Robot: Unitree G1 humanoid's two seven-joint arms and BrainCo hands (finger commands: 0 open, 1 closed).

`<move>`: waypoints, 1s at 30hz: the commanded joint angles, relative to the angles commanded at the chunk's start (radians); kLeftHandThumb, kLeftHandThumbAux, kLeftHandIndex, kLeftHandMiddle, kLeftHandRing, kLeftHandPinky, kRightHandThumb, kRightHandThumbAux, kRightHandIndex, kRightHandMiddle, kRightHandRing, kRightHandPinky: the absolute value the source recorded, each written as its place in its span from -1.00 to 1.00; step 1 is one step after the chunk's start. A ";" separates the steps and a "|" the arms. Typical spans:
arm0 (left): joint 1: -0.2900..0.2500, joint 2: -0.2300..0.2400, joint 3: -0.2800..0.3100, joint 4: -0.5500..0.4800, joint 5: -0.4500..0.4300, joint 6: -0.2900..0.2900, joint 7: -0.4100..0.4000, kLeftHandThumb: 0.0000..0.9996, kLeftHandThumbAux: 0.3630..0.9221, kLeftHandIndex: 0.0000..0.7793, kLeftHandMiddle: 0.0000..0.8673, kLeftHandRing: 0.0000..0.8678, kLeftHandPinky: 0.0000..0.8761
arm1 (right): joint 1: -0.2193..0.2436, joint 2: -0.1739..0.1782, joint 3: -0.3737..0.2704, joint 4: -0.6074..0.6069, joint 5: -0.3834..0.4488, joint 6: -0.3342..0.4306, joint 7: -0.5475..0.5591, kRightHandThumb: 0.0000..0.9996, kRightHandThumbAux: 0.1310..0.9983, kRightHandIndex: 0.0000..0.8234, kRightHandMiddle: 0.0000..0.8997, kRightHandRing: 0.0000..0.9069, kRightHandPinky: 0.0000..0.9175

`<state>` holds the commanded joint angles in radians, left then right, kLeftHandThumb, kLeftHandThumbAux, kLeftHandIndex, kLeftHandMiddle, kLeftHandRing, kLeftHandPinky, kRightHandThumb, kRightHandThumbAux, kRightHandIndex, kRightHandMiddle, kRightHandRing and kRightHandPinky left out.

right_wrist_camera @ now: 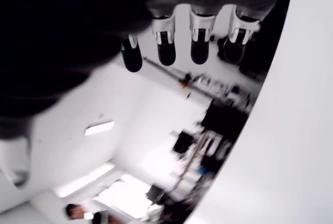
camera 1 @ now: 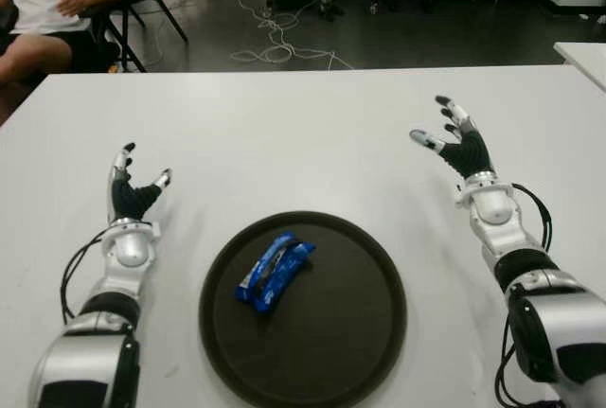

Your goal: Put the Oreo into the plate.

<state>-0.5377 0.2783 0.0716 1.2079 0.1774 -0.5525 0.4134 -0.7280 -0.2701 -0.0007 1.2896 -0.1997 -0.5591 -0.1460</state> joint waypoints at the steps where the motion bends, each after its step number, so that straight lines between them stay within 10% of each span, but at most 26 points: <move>1: 0.001 -0.001 0.001 0.000 -0.001 -0.002 0.000 -1.00 0.47 -0.82 -0.78 -0.84 -0.91 | 0.001 -0.002 0.000 0.007 -0.003 0.010 -0.003 -1.00 -0.08 -1.00 -1.00 -1.00 -1.00; 30: -0.006 0.003 0.009 0.006 -0.008 -0.012 -0.022 -1.00 0.48 -0.81 -0.75 -0.82 -0.87 | -0.013 0.020 -0.085 0.016 0.071 0.119 0.071 -1.00 -0.15 -0.92 -1.00 -1.00 -1.00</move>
<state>-0.5436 0.2809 0.0810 1.2143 0.1690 -0.5648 0.3917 -0.7410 -0.2505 -0.0852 1.3059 -0.1290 -0.4405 -0.0754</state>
